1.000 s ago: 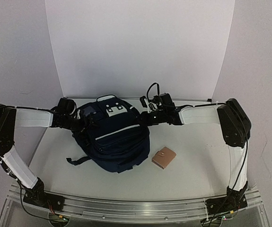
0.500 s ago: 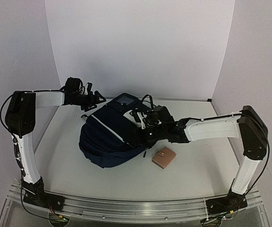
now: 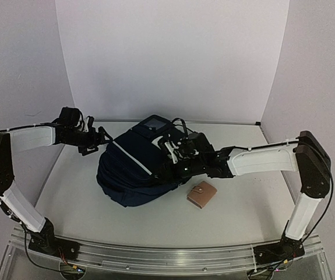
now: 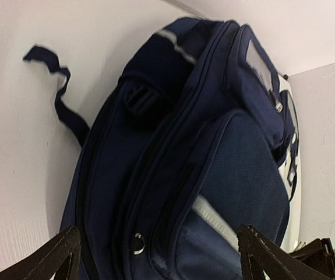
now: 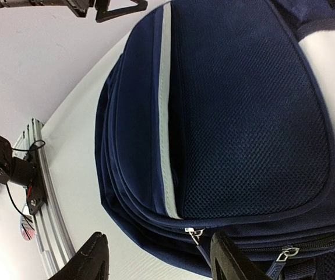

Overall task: Pack the student bag
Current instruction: Adjust the student bag at the center of the board.

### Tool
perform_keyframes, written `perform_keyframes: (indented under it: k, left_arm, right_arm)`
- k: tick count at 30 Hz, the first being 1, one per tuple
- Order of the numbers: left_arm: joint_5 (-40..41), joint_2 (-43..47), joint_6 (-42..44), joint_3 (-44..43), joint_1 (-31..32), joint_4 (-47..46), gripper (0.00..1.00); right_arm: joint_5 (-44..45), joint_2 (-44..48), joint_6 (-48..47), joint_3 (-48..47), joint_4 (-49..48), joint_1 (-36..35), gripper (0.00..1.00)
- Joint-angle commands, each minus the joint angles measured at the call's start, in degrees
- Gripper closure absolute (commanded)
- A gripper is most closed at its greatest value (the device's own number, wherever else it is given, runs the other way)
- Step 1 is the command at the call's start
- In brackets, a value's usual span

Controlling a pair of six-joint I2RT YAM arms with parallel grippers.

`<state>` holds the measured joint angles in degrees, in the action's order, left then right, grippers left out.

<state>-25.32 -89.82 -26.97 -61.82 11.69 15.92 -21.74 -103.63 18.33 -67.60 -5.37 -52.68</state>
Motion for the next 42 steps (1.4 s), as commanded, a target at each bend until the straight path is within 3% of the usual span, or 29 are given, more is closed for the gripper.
perform_keyframes:
  k: [1, 6, 11, 19, 22, 29, 35, 37, 42]
  left_arm:
    - [-7.8, 4.4, -3.5, 4.8, 0.1, -4.7, 0.06]
    - [-9.7, 4.7, -3.3, 6.9, 0.1, -5.4, 0.09]
    - [-12.0, 3.3, -3.7, 7.1, 0.2, -7.1, 0.23]
    - [-15.0, 1.7, -6.8, 7.4, 1.1, -11.2, 0.65]
    - [-13.3, 3.3, -8.9, 8.5, 2.7, -13.3, 0.77]
    - [-6.2, 6.4, -12.6, 10.4, 7.2, -15.7, 0.86]
    - [-2.3, 7.3, -13.1, 10.2, 9.8, -15.7, 0.95]
    - [0.9, 8.2, -13.4, 10.3, 9.9, -14.6, 0.99]
    - [13.0, 10.9, -16.3, 12.5, 9.9, -12.7, 1.00]
  right_arm:
    - [1.3, -2.8, -4.2, 0.4, 0.6, -0.3, 0.45]
    - [3.0, -5.3, -6.0, -0.9, 0.9, -0.3, 0.49]
    - [4.5, -5.9, -7.0, -1.6, 1.3, -0.3, 0.57]
    - [5.9, -4.5, -6.2, -1.7, 3.0, -1.2, 0.99]
    - [6.6, -3.4, -5.3, -3.8, 6.8, -2.7, 1.00]
    - [6.6, -7.0, -1.8, -13.2, 17.6, -7.5, 1.00]
    - [4.0, -8.8, 3.1, -18.2, 18.6, -9.3, 1.00]
    - [3.3, -8.9, 4.0, -19.6, 18.8, -9.7, 1.00]
    - [2.7, -7.4, 4.3, -20.1, 19.2, -10.0, 1.00]
